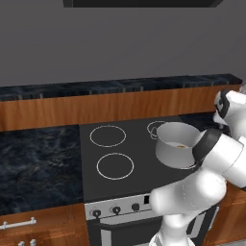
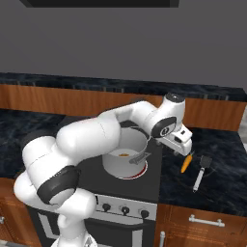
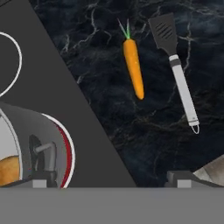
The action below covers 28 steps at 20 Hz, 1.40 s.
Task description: Put the potato and carrot in the pot. Retrieve the spatula and lightly stir the vegetables in the pot.
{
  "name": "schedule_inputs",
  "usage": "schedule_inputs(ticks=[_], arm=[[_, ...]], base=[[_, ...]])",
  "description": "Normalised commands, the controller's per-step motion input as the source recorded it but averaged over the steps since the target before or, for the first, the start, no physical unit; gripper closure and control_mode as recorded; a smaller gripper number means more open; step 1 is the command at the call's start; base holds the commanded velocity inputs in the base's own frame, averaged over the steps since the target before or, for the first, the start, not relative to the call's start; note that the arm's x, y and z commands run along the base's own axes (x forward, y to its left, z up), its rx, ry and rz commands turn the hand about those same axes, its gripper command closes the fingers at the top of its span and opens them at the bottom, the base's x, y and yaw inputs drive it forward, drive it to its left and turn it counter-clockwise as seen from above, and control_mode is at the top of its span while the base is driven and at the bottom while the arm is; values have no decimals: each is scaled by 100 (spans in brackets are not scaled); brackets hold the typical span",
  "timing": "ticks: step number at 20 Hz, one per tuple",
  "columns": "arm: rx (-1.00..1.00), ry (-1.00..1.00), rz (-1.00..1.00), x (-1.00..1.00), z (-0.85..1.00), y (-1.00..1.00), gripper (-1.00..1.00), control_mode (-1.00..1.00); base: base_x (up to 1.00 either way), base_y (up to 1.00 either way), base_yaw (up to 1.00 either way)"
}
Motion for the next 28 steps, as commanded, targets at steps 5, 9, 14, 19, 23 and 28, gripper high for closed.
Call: schedule_inputs(ticks=[5, 9, 14, 19, 23, 28], arm=[[7, 3, 0, -10, -23, -73, -100, -100], [1, 15, 6, 23, -70, -33, -100, -100], [4, 3, 12, 18, -30, -14, -100, -100], [6, -3, 16, 32, -27, 0, -100, -100], [2, 0, 14, 48, -28, 0, -100, -100], [0, 5, 11, 26, -9, 0, -100, -100]], base=[[0, 0, 0], [0, 0, 0], [0, 0, 0], [0, 0, 0], [0, 0, 0], [0, 0, 0]])
